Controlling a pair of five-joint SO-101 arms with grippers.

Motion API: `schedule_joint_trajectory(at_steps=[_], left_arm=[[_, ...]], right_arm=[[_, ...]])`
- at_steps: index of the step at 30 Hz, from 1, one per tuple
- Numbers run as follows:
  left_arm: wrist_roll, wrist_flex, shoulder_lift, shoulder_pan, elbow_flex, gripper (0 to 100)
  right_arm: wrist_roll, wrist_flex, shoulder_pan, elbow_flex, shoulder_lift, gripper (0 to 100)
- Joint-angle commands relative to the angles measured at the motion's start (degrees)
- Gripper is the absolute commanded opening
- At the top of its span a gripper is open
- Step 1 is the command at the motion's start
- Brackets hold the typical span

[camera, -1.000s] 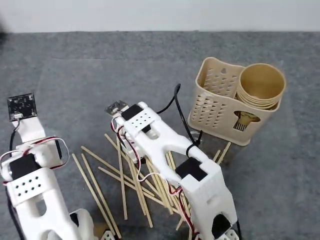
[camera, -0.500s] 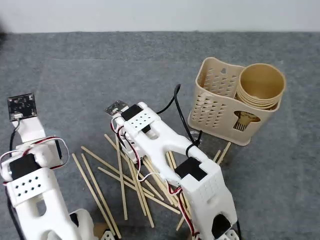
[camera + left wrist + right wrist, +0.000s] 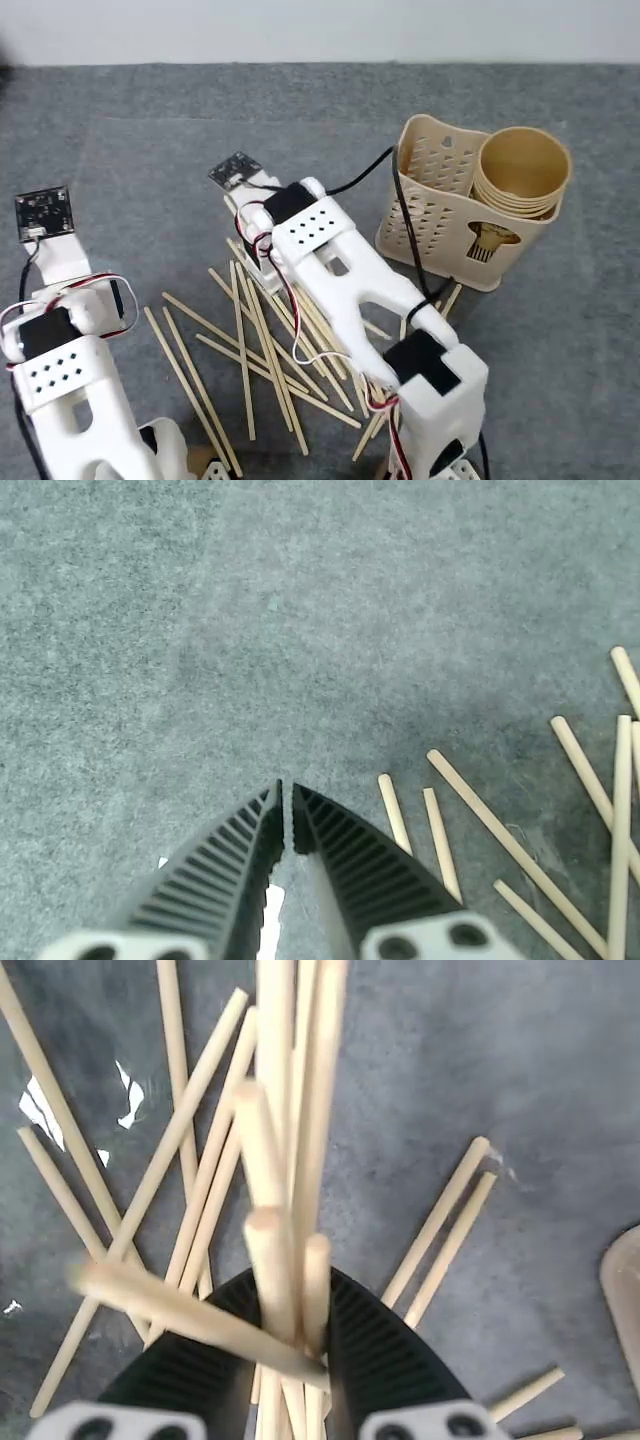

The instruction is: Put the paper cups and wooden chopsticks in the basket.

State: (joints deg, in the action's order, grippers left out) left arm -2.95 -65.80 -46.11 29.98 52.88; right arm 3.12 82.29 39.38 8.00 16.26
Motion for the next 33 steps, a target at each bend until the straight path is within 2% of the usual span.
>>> schedule_joint_trajectory(at_steps=[1,6,12,19,27,33], left_arm=[[-0.26,1.14,-2.02,0.09,-0.48,2],[-0.26,1.14,-2.02,0.09,-0.48,2],[-0.26,1.14,-2.02,0.09,-0.48,2],[-0.26,1.14,-2.02,0.09,-0.48,2],[-0.26,1.14,-2.02,0.09,-0.48,2],[-0.26,1.14,-2.02,0.09,-0.48,2]], right_arm=[[0.09,-1.71,-0.75,1.93,-5.85,0.8],[0.00,-4.44,-0.75,1.93,-9.10,0.8],[-3.69,-13.05,-0.66,1.93,-9.45,0.8],[-3.69,-23.43,-0.57,1.93,-9.89,0.8],[-7.56,-27.91,-0.48,1.93,-10.15,0.8],[-7.65,-31.34,-0.40,2.02,-11.30,0.8]])
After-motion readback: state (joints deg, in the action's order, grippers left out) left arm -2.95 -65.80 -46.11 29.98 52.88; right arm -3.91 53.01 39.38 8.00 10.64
